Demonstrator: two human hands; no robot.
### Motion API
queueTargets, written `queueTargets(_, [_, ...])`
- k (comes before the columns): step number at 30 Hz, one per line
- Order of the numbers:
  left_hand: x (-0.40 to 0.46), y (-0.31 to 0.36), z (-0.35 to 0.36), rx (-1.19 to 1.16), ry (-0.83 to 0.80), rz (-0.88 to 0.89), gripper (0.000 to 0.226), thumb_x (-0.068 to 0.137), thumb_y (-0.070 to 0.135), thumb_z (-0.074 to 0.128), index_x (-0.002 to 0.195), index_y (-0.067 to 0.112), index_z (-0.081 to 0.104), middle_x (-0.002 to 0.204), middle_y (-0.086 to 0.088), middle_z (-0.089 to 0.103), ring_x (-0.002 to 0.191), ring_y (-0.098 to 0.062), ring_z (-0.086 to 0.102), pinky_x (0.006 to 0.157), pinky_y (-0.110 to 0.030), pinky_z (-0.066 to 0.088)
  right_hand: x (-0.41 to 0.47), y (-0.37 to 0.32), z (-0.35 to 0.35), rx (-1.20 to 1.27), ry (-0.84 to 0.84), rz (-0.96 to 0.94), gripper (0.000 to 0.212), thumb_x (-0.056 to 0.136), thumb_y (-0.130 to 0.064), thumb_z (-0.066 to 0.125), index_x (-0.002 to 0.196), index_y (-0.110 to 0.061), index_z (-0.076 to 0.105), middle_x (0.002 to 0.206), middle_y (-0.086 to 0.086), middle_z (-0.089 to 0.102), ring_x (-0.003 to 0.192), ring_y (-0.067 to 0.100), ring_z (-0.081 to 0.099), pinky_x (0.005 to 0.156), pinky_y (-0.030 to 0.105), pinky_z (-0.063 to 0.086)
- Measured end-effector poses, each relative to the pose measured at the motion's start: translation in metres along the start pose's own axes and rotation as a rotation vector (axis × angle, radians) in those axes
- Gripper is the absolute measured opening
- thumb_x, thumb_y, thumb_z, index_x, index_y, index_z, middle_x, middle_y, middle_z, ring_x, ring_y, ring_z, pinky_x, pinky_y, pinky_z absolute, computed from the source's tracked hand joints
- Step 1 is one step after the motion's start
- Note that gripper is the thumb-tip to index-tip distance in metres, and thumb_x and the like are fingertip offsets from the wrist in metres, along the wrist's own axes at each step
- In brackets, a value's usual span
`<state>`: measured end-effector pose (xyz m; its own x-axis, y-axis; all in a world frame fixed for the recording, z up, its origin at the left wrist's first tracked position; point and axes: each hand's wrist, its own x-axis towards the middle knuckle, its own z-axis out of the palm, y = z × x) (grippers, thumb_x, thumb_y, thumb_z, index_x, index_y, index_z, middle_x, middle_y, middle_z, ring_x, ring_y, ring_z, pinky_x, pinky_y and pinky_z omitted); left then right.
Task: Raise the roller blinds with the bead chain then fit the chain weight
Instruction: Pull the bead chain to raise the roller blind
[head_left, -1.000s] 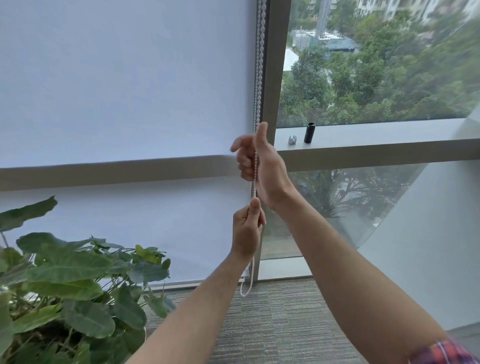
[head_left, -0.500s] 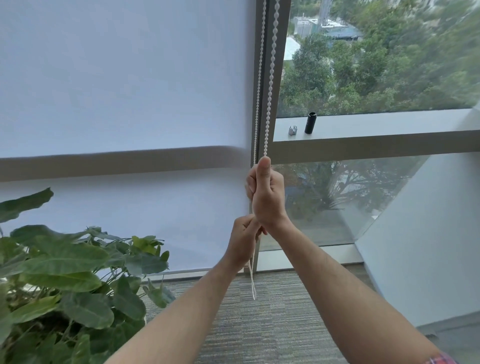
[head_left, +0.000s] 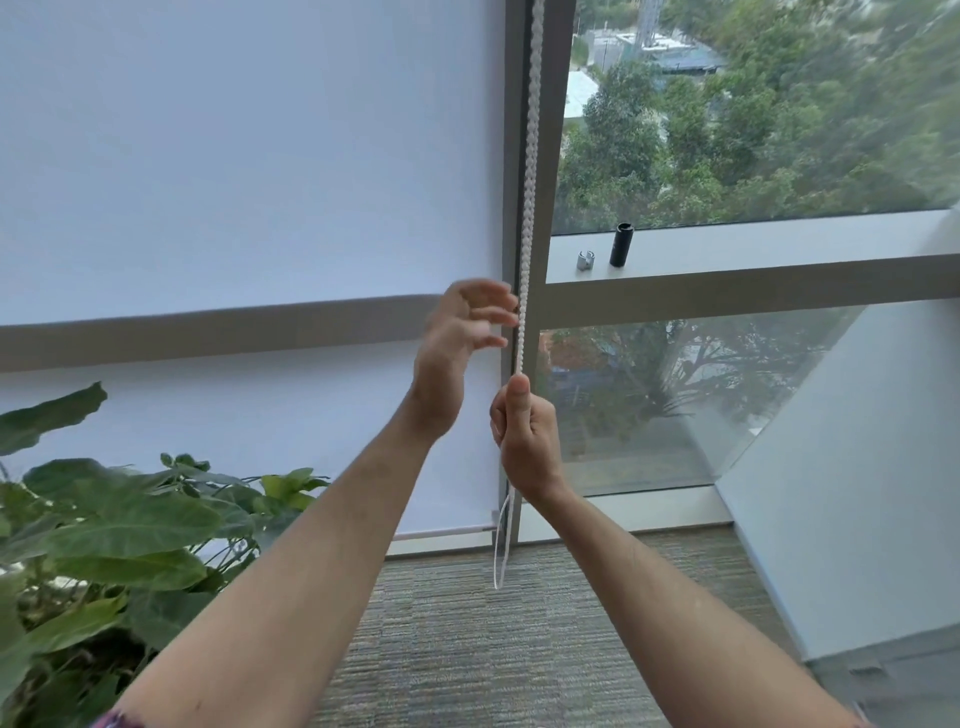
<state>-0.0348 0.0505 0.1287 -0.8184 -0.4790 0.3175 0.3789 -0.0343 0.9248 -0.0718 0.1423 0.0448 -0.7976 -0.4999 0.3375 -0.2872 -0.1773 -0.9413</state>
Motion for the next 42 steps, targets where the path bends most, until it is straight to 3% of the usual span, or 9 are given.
queueTargets(5, [0.012,0.027,0.034,-0.016,-0.157,0.067,0.041,0.094,0.052,0.050,0.112,0.017,0.060,0.081,-0.001,0.051,0.063,-0.017,0.047,0.054,-0.031,0.037,0.002,0.005,-0.002,-0.024,0.012,0.027,0.073,0.091,-0.077,0.024,0.052,-0.017,0.037,0.044,-0.009,0.036,0.044,0.007,0.032,0.046,0.023,0.025])
queueTargets(9, [0.011,0.030,0.058,-0.032,-0.059,0.065,0.036,0.104,0.037,0.030,0.112,0.015,0.057,0.068,0.004,0.030,0.054,-0.015,0.019,0.043,-0.026,0.017,0.000,0.007,-0.002,0.026,-0.002,0.043,0.065,0.093,-0.074,0.026,0.048,-0.029,0.034,0.043,-0.012,0.030,0.044,0.008,0.025,0.047,0.027,0.020])
queueTargets(16, [0.003,0.018,0.062,-0.014,-0.019,0.099,0.038,0.106,0.024,0.030,0.074,0.016,0.050,0.049,0.014,0.032,0.039,-0.006,0.023,0.037,-0.018,0.021,-0.009,0.014,-0.005,0.045,-0.038,0.060,0.054,0.098,-0.054,0.027,0.049,-0.032,0.034,0.044,-0.014,0.028,0.045,0.006,0.022,0.047,0.028,0.016])
queueTargets(23, [-0.011,-0.002,0.044,-0.100,0.028,0.097,0.045,0.104,0.026,0.032,0.067,0.028,0.057,0.041,0.014,0.035,0.033,-0.006,0.024,0.038,-0.015,0.023,-0.016,0.025,-0.015,0.058,-0.197,0.123,0.063,0.087,-0.081,0.031,0.052,-0.029,0.041,0.049,-0.014,0.037,0.050,0.004,0.030,0.051,0.024,0.024])
queueTargets(27, [-0.011,-0.004,0.046,-0.178,0.044,0.072,0.042,0.103,0.028,0.033,0.068,0.022,0.055,0.041,0.013,0.035,0.032,-0.005,0.024,0.038,-0.014,0.024,0.013,0.013,-0.032,0.086,-0.214,0.165,0.083,0.076,-0.091,0.026,0.083,-0.018,0.065,0.073,0.001,0.058,0.072,0.019,0.051,0.068,0.039,0.040])
queueTargets(29, [-0.009,-0.005,0.046,-0.172,0.051,0.071,0.040,0.103,0.027,0.033,0.070,0.018,0.053,0.040,0.012,0.035,0.033,-0.006,0.024,0.038,-0.015,0.025,0.030,-0.001,-0.041,0.187,-0.166,0.153,0.074,0.076,-0.091,0.028,0.095,-0.032,0.069,0.082,-0.005,0.066,0.082,0.014,0.061,0.077,0.032,0.047])
queueTargets(32, [-0.006,-0.004,0.046,-0.171,0.044,0.076,0.036,0.103,0.024,0.032,0.073,0.011,0.046,0.042,0.013,0.035,0.034,-0.006,0.024,0.038,-0.020,0.021,0.051,-0.029,-0.045,0.253,-0.147,0.118,0.069,0.081,-0.085,0.034,0.099,-0.029,0.070,0.084,-0.005,0.071,0.082,0.011,0.067,0.073,0.025,0.050])
queueTargets(35, [-0.005,-0.006,0.050,-0.179,0.049,0.085,0.035,0.102,0.024,0.033,0.072,0.009,0.045,0.042,0.010,0.033,0.034,-0.007,0.021,0.038,-0.031,0.013,0.063,-0.053,-0.039,0.244,-0.142,0.067,0.066,0.085,-0.079,0.040,0.100,-0.022,0.070,0.086,0.002,0.073,0.087,0.021,0.069,0.074,0.040,0.053])
queueTargets(42, [-0.009,-0.015,0.047,-0.161,0.071,0.061,0.039,0.101,0.024,0.037,0.065,0.018,0.050,0.043,0.010,0.033,0.033,-0.006,0.024,0.036,-0.017,0.020,0.080,-0.102,-0.025,0.309,-0.152,-0.052,0.048,0.103,-0.047,0.030,0.098,-0.017,0.067,0.081,0.009,0.066,0.078,0.024,0.062,0.077,0.036,0.050])
